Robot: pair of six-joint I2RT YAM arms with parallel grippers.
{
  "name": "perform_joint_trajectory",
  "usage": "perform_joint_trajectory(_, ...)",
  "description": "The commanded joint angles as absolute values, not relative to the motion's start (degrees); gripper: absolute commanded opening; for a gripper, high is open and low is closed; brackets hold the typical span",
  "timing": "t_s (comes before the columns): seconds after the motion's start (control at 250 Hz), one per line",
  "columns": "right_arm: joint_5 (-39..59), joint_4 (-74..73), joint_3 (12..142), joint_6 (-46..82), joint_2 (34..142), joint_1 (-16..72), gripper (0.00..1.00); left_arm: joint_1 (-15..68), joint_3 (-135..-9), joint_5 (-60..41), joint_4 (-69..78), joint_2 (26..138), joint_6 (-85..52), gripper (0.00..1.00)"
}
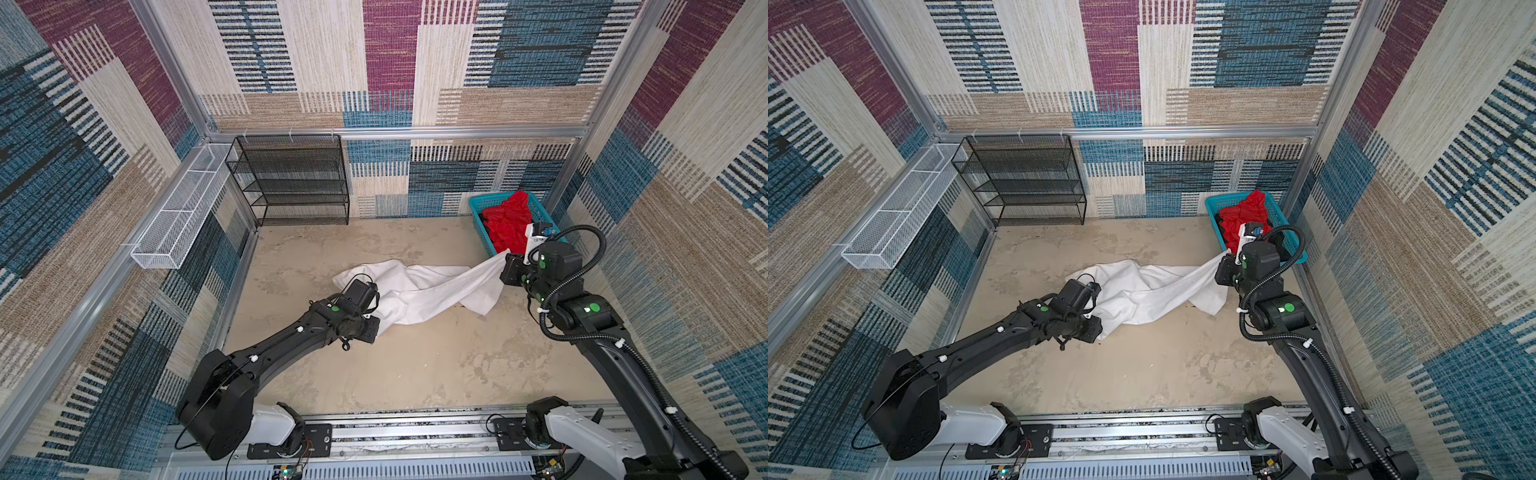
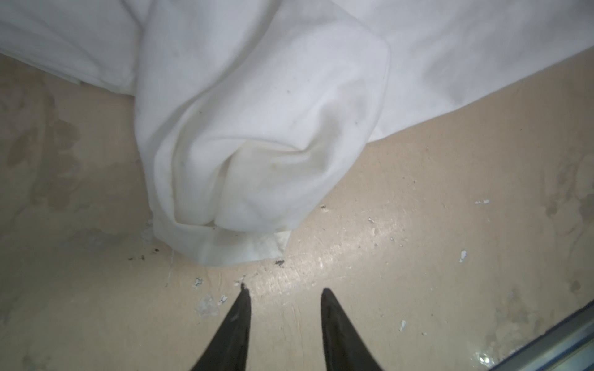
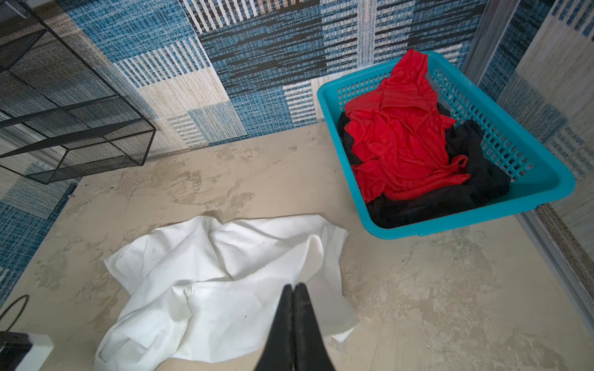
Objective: Fold and stack the t-shirts
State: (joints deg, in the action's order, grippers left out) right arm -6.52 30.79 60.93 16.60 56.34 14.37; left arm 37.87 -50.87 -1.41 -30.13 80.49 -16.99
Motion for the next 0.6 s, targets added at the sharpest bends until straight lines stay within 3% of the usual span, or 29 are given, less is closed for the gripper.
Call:
perform_joint_trajectory(0.0, -5.74, 28.48, 60.71, 16.71, 56.34, 14.41, 0.0, 38.23, -51.35, -3.32, -26.43, 83.6, -19.37, 0.38)
perform_joint_trajectory(0.596, -6.77, 29.42, 60.69, 15.56, 55.61, 14.41, 0.0, 38.14, -59.75, 0.36, -28.62, 98.31, -22.94, 0.42)
